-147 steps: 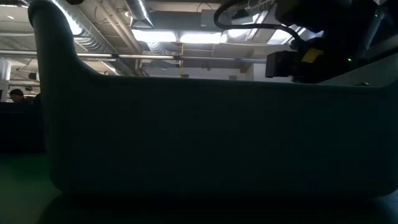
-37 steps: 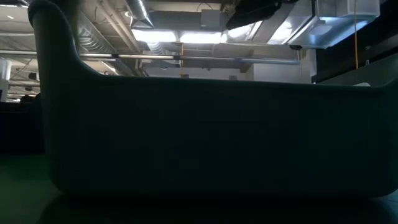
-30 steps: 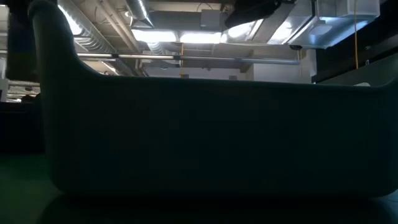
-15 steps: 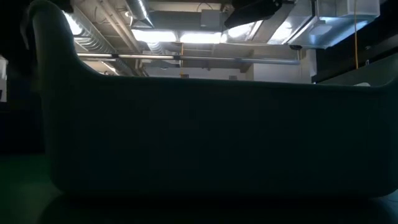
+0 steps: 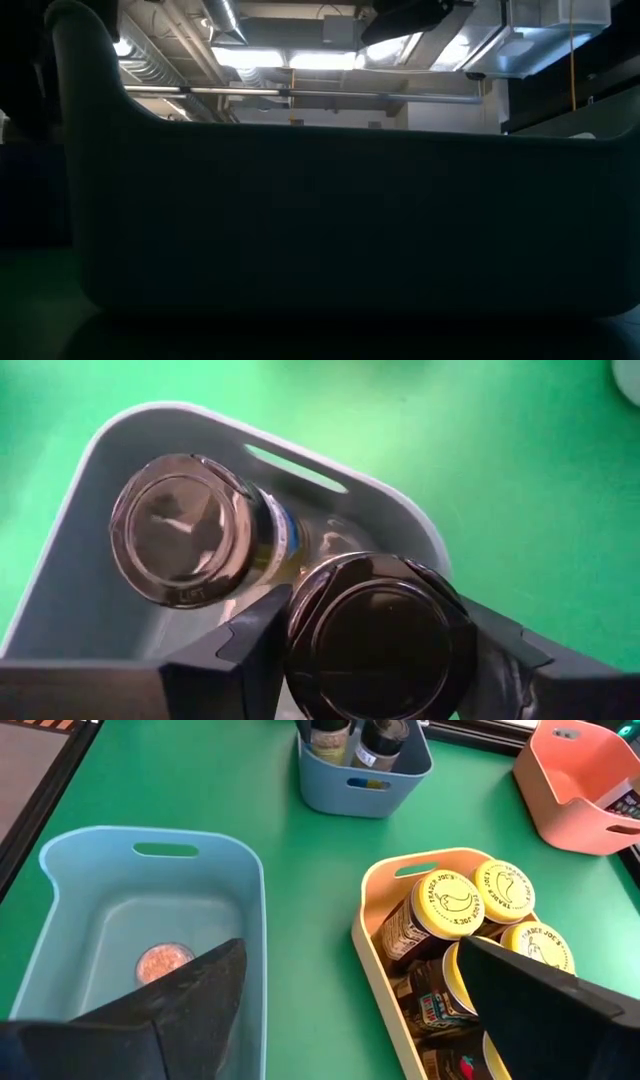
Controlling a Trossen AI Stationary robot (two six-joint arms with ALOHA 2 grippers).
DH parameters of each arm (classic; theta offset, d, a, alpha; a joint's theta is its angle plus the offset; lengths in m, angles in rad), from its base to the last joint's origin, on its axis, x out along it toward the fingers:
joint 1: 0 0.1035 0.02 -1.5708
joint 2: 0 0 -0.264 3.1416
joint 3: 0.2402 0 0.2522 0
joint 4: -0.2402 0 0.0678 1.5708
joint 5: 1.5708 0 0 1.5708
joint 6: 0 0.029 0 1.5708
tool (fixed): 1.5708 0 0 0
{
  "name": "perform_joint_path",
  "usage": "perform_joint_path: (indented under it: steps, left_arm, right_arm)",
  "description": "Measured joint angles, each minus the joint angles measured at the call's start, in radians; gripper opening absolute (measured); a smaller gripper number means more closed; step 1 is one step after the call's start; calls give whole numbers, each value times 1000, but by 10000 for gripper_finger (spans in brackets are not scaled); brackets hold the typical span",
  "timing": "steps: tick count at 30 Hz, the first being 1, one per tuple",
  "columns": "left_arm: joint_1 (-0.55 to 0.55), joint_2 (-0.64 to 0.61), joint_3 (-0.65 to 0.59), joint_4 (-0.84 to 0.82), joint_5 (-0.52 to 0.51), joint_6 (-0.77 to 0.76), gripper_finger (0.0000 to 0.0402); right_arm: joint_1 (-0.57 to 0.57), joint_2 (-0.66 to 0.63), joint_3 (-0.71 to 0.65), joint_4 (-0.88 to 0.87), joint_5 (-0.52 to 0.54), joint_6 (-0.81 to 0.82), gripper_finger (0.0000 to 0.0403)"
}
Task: Sort spices by type
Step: Put the black seasoning bottle into the blue bin, then put the brown seasoning bottle into the orange bin
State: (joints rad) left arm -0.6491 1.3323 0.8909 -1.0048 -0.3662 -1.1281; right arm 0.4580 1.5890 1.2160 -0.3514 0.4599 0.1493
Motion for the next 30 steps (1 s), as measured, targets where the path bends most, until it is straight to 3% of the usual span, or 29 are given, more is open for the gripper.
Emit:
perform_joint_path:
  steps: [10, 19, 21, 27, 30]
  left_arm:
    - [106, -3, 8, -14, 108, 103, 286]
    - [89, -144, 87, -67, 102, 150, 293]
    - [73, -180, 87, -55, 78, 176, 294]
    - [58, -219, 82, -45, -141, 234, 294]
    - [95, -211, 82, 34, -211, 351, 294]
  right_arm:
    - [0, 0, 0, -18, 0, 0, 360]
    - [0, 0, 0, -18, -8, 1, 360]
    - [0, 0, 0, -19, -8, 1, 360]
    - [0, 0, 0, -18, -8, 1, 360]
    - [0, 0, 0, -18, -8, 2, 360]
